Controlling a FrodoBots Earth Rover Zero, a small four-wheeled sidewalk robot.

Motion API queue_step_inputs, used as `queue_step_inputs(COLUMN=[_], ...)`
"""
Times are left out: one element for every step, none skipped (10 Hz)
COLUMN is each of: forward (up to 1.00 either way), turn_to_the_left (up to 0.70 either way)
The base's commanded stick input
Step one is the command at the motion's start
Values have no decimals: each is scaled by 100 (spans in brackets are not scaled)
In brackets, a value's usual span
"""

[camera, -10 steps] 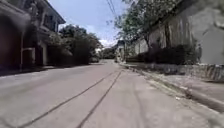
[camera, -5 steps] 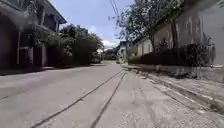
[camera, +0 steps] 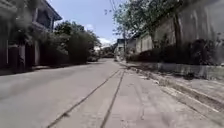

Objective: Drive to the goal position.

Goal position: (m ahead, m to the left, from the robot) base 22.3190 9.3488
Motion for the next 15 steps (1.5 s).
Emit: queue_step_inputs(forward=[100, 100, 100, 100, 100, 100, 100, 100, 100, 100, 100, 100, 100, 100, 100], turn_to_the_left=[-17, 0, 0, 0, 0, 0, 0, 0, 0, 0, 0, 0, 0, 2, 7])
